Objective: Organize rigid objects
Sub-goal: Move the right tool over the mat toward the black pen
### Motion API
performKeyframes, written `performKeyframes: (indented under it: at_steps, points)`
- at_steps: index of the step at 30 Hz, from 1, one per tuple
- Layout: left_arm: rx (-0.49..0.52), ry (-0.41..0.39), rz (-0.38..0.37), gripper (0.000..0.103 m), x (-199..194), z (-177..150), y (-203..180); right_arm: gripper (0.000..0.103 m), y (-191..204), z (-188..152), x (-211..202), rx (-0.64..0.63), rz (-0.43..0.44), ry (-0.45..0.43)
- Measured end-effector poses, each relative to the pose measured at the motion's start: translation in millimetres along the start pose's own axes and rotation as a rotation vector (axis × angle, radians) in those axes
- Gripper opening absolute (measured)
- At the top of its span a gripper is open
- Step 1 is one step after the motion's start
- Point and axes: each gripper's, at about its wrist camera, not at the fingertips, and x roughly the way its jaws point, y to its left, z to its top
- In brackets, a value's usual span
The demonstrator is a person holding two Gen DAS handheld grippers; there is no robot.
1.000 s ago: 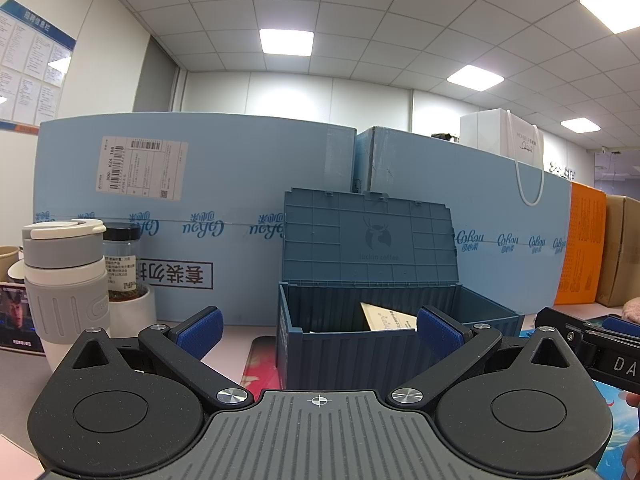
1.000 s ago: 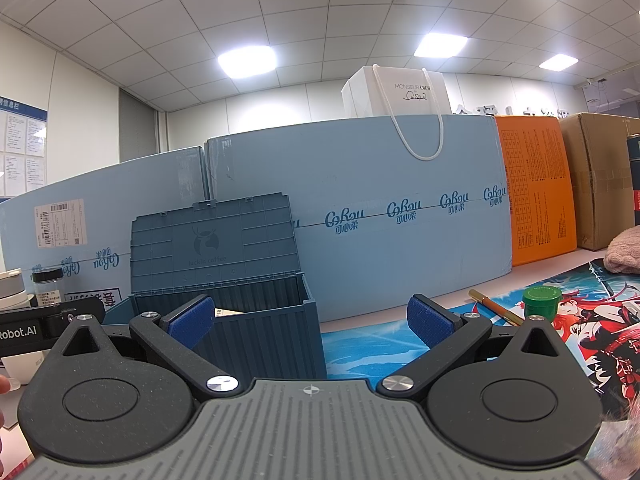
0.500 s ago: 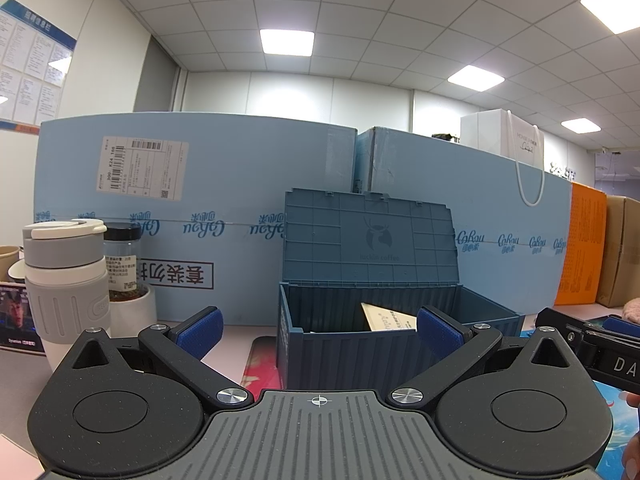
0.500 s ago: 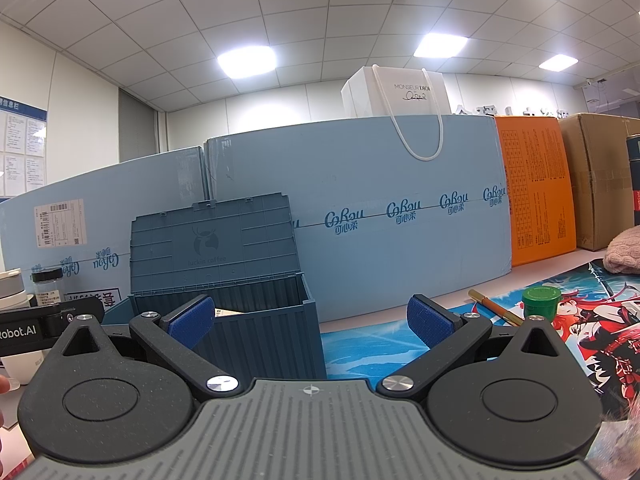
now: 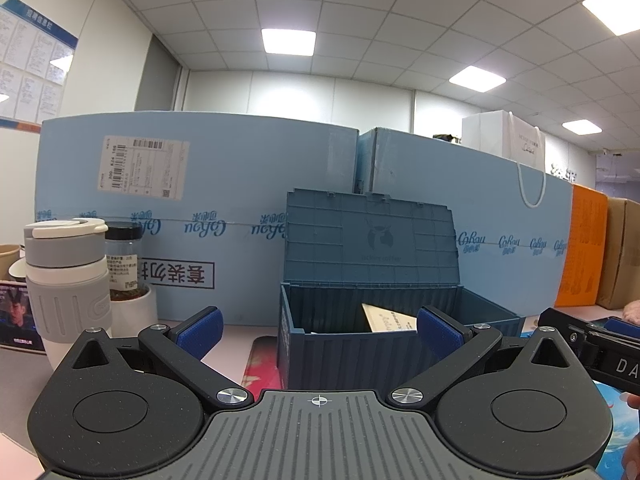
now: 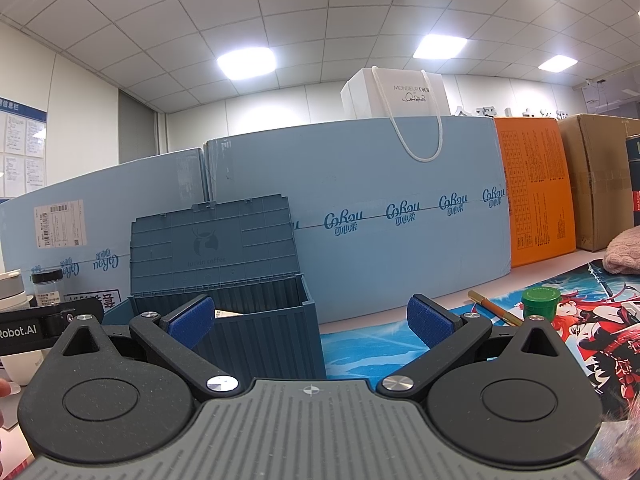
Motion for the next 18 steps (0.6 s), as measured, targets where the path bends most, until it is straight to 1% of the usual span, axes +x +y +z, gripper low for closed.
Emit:
performKeyframes:
  at_steps: [7,11,14,18]
  points:
    - [-0.026,-0.017,-0.023,0.103,-5,2,4,0.103,-4,2,0,0.018,0.000,0.006]
    - [-0.045,-0.022,-0.053,0.103,-7,2,6,0.103,-6,6,1,0.034,-0.006,0.012]
    - [-0.079,-0.042,-0.068,0.103,-11,3,10,0.103,-3,13,-8,0.035,-0.027,-0.010]
    - [-0.097,-0.065,-0.072,0.103,-16,6,12,0.103,-3,23,-24,0.044,-0.029,-0.035]
